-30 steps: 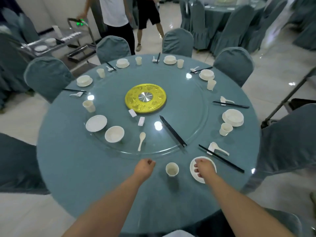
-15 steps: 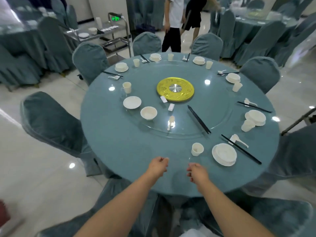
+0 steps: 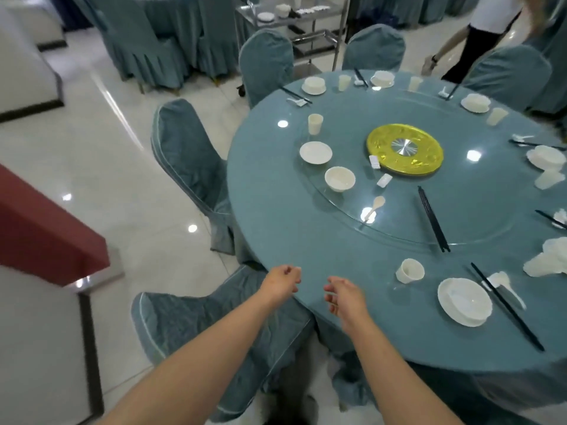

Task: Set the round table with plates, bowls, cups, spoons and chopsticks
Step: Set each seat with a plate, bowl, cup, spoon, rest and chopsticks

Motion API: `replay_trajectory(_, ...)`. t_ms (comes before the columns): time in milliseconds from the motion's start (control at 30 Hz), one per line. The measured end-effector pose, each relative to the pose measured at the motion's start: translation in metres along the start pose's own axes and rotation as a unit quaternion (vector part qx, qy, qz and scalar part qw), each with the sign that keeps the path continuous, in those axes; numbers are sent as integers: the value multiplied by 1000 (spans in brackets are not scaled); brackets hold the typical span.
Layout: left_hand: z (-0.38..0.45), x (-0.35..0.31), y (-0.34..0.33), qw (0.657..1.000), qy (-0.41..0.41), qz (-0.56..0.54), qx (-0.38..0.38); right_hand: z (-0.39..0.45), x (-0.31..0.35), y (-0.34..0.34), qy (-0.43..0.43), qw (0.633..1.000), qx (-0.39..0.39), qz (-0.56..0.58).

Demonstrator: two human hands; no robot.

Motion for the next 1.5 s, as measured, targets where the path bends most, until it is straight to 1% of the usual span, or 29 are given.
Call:
replay_trajectory(67, -4, 1, 14, 1000, 1, -10, -29, -3, 6, -10, 7, 1000, 22, -8)
replay_trajectory(167, -10, -2, 43, 998, -2, -25, -50, -12, 17, -24, 18, 999, 36, -6)
replay_trajectory(300, -5, -9, 69, 998, -14, -27, -58, -17, 33, -36, 31, 999, 32, -1)
replay_trajectory(367, 4, -11, 81, 998, -15, -33, -48, -19, 37, -46, 33, 999, 21, 4)
replay_trajectory(467, 23, -11, 95, 999, -22, -39, -23, -22, 33, -65, 33, 999, -8, 22)
replay_trajectory(567, 46, -5, 110, 999, -35, -26, 24, -28, 21, -92, 24, 997, -47, 58)
replay_trajectory(700, 62, 3, 141, 992, -51, 27, 111, -49, 0, -126, 3, 987, -113, 114)
replay_trajectory(867, 67, -2, 180, 977, -90, 75, 176, -89, -3, -168, 11, 970, -159, 182)
replay_trajectory(1033, 69, -11, 190, 970, -115, 82, 197, -111, 1, -181, 26, 963, -186, 191)
replay_trajectory(1267, 78, -18, 213, 971, -109, 61, 205, -123, 16, -202, 45, 964, -189, 183)
replay_trajectory(1500, 132, -39, 235, 960, -124, 70, 240, -109, 36, -246, 42, 951, -230, 202)
Point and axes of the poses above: each hand's wrist, its own z-axis towards the middle knuckle, its own y-axis out of the back of the hand, x = y × z, the point moved 3 cm from there along z, towards the middle knuckle, and after that the axes turned 7 degrees about -x, right-handed, at the moved point
